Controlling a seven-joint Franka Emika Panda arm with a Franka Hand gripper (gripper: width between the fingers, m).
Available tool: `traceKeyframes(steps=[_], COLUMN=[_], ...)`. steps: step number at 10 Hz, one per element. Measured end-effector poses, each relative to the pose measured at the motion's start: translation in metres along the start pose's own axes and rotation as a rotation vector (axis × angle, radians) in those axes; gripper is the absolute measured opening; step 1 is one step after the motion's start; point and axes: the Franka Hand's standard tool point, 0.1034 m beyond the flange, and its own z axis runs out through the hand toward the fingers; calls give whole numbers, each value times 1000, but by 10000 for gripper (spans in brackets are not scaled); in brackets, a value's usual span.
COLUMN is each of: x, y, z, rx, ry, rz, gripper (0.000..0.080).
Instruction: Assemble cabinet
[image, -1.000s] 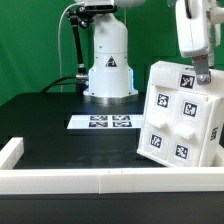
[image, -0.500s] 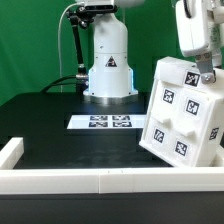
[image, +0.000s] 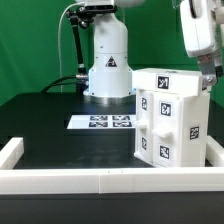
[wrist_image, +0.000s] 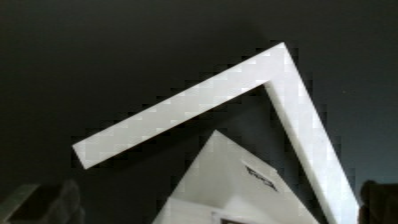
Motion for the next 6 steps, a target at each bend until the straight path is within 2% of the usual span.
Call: traceKeyframes(steps=[6], x=[0], y=[0], z=[1], rx=[-1], ry=[1], rz=[-4], gripper=[796])
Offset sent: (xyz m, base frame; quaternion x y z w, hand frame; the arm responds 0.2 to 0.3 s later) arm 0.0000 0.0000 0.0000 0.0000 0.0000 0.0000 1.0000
